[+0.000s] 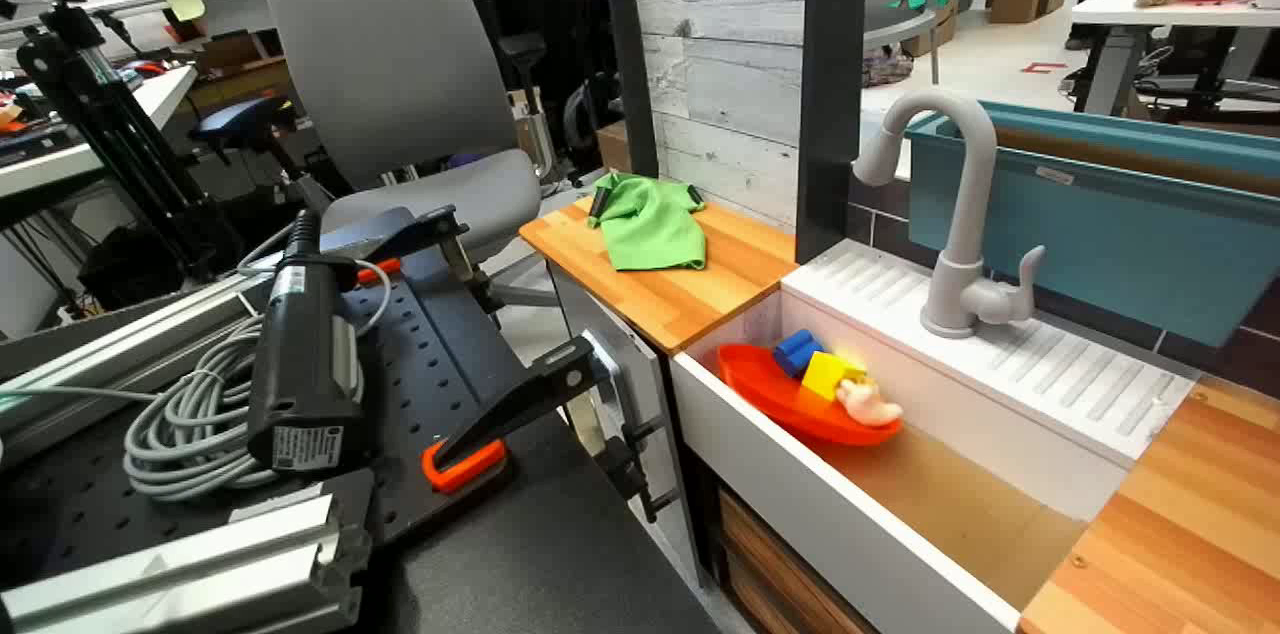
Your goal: Move the green towel to the right
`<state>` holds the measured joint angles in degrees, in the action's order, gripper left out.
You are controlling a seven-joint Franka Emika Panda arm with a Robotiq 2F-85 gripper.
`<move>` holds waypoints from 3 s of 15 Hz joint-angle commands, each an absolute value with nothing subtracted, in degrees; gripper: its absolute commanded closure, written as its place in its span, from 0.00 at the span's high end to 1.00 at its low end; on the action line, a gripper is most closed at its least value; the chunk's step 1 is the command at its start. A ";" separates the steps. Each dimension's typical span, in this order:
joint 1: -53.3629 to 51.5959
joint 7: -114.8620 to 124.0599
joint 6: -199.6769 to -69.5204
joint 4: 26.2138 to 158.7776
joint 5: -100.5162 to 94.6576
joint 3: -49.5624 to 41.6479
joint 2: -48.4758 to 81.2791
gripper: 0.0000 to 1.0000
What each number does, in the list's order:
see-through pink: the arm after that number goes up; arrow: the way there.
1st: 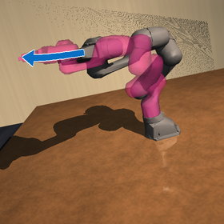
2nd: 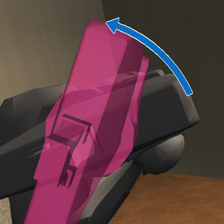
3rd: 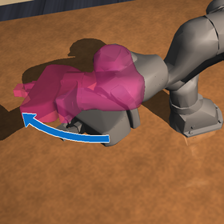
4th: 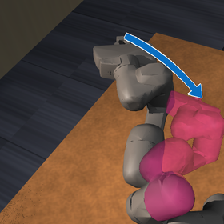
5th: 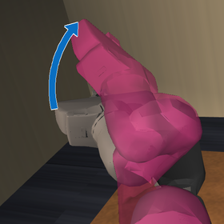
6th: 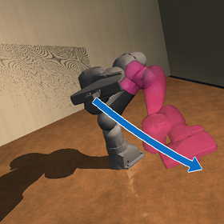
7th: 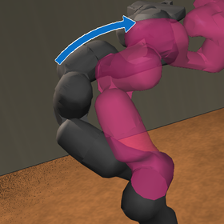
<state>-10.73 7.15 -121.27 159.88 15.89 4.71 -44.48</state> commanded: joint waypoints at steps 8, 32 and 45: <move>-9.88 10.09 -129.21 154.47 16.56 8.02 -29.00 1.00; -10.11 22.07 -146.26 118.65 15.17 5.94 29.41 1.00; -27.70 37.73 -159.93 107.08 4.59 -3.40 47.92 1.00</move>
